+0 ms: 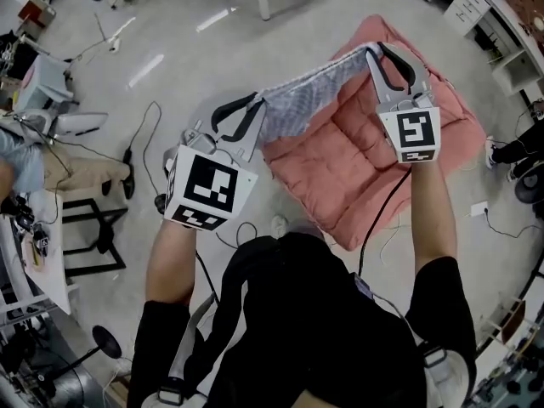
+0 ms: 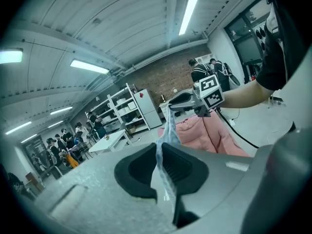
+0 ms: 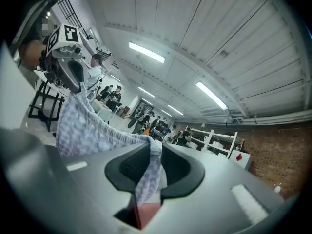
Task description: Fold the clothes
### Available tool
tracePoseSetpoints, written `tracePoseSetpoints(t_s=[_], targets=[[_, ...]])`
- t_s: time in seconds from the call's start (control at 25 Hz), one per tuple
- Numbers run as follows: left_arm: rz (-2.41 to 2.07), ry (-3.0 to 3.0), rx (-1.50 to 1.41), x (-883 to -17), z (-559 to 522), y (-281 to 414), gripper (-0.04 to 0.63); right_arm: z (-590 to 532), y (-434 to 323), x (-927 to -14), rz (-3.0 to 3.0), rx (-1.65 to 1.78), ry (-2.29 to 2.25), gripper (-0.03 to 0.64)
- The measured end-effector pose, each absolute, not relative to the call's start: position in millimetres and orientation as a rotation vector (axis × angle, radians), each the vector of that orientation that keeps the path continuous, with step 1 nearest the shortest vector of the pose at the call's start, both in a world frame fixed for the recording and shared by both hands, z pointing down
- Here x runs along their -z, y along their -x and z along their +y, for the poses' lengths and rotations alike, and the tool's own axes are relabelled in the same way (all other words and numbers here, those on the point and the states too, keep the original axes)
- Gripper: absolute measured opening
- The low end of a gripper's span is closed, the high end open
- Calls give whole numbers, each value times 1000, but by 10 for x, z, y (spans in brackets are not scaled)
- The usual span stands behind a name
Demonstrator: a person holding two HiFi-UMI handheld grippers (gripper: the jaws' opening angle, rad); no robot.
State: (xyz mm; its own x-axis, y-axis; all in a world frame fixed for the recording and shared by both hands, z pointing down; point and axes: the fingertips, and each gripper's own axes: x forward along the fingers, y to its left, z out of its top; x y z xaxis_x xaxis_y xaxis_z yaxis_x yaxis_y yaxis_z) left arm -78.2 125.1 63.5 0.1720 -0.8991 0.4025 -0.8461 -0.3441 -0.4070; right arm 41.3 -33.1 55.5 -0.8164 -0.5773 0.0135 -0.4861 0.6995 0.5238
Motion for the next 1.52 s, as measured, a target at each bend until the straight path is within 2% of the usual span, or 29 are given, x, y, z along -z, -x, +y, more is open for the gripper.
tracePoseSetpoints(t_s=[0.36,0.88,1.2,1.52], targets=[[1794,2263,1044,-915,1116,60,43,-437,-1123,-804,-2727,718,-803,83],[1808,2301,1110,-1166,1615,-1333,43,-91,-2210,-1058,-2693,721,-614,82],[1770,2468,1186,-1899,2070,-2097,43,316,-3003,-1838,-2583,650,-500,77],[1754,2583,1255,-2413,2258,-2545,43,492,-3468,-2464,-2471,604,-431,74]])
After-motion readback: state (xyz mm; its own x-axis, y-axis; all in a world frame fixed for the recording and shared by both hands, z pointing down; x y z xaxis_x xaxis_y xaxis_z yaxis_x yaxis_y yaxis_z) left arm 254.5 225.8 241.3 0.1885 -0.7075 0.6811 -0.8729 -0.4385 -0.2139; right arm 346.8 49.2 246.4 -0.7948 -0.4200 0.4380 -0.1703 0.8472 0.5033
